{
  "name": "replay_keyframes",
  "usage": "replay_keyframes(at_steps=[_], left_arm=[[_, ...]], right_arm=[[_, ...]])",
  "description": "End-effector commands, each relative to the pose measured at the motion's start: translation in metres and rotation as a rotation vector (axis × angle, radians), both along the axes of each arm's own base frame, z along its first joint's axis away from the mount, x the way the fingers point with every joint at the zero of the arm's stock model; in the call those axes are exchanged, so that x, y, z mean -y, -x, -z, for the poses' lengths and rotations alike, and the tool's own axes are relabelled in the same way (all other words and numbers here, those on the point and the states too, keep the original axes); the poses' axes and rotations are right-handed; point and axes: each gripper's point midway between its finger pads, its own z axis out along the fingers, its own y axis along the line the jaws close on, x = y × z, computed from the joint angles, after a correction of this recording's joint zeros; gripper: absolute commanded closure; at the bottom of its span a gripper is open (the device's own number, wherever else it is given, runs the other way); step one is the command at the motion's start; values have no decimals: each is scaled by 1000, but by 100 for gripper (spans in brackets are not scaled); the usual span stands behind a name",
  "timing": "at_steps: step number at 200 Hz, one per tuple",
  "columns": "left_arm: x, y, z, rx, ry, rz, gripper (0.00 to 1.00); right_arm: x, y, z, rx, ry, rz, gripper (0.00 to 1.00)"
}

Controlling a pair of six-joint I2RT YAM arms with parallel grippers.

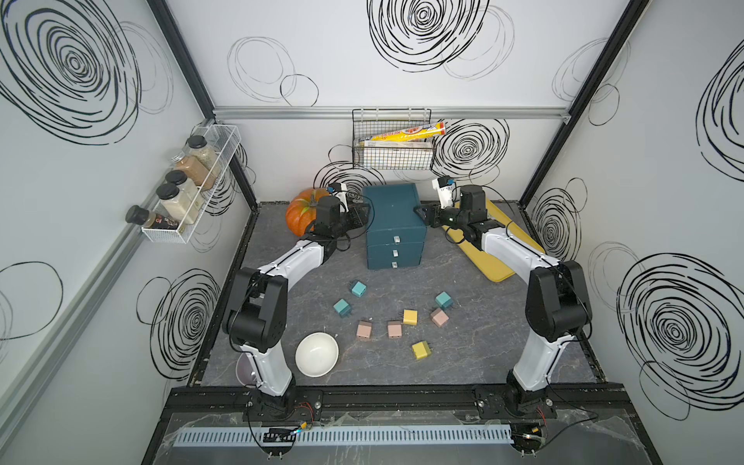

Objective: Place the plugs into the drawer by color
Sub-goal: Adjust the storage box at the center of the board.

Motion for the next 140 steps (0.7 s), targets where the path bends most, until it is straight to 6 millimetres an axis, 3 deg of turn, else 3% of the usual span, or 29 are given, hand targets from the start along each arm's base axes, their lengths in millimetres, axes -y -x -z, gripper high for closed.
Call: replay_keyframes(at_steps=[1, 39, 75, 97, 123, 140], left_arm=[[12, 11, 24, -56, 9, 57, 57], [18, 27, 29, -74, 24, 87, 63], [40, 47, 23, -68, 11, 122, 68], [50, 58, 20, -84, 7, 130, 67], [42, 60, 26, -128, 9, 78, 66], [37, 62, 22, -118, 14, 58, 55]], right_arm=[[-21, 21, 21, -76, 43, -72, 58], [-21, 39, 35, -139, 57, -80, 63], [-17, 65, 37, -136, 27, -84, 62], [-14, 76, 28, -114, 5, -81, 60], [-6, 75, 23, -100, 28, -35, 56], [-4, 75, 29, -116, 42, -25, 58]])
